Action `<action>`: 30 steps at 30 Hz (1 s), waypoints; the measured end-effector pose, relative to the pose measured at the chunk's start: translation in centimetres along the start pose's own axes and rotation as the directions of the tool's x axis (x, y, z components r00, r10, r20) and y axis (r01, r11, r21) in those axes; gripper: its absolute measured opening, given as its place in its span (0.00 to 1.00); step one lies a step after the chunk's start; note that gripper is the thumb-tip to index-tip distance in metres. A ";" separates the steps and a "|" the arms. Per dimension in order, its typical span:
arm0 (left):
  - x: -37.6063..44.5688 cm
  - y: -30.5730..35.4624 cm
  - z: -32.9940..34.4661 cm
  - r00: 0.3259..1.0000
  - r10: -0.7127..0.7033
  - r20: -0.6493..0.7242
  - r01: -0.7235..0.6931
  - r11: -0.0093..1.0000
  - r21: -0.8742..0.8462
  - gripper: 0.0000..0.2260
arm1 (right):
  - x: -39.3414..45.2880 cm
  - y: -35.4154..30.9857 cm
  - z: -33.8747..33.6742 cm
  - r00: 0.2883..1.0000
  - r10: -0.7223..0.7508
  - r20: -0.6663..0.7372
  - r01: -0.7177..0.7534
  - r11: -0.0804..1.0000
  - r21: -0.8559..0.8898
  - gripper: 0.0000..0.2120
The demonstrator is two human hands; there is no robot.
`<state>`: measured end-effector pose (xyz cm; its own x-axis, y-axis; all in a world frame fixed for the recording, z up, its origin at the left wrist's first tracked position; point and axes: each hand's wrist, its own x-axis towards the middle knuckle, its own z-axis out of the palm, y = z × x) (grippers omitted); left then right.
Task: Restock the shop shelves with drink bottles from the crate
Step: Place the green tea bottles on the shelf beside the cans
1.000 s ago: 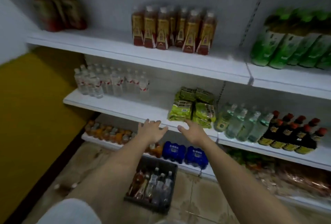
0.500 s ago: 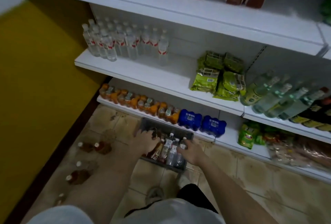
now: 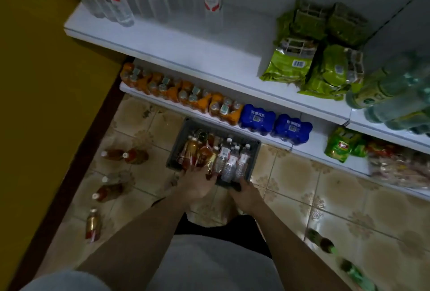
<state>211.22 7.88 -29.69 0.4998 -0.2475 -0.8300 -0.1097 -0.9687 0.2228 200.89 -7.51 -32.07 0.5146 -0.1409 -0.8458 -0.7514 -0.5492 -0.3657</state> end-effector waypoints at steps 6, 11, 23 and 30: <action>10.2 -5.1 3.6 1.000 0.029 0.005 -0.029 0.998 -0.063 0.26 | 10.1 1.6 7.5 0.987 0.157 0.046 -0.162 0.975 0.153 0.35; 21.2 -9.6 4.6 0.992 0.063 -0.113 -0.069 0.996 -0.048 0.23 | 21.0 -2.0 10.6 0.973 0.228 0.020 -0.221 0.910 0.351 0.21; 35.4 -23.0 10.6 0.911 0.105 -0.399 -0.230 0.932 -0.279 0.10 | 46.4 -11.1 14.9 0.918 0.236 -0.320 -0.077 0.896 0.438 0.42; 35.3 -23.7 8.5 0.922 0.167 -0.349 -0.289 0.896 -0.337 0.10 | 48.7 -11.4 13.7 0.908 0.206 -0.365 -0.102 0.954 0.283 0.38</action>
<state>224.19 21.96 -68.63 0.7424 -0.3826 -0.5500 0.0465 -0.7895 0.6120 228.85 3.20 -74.38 0.4632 -0.5421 -0.7011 -0.8862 -0.2760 -0.3721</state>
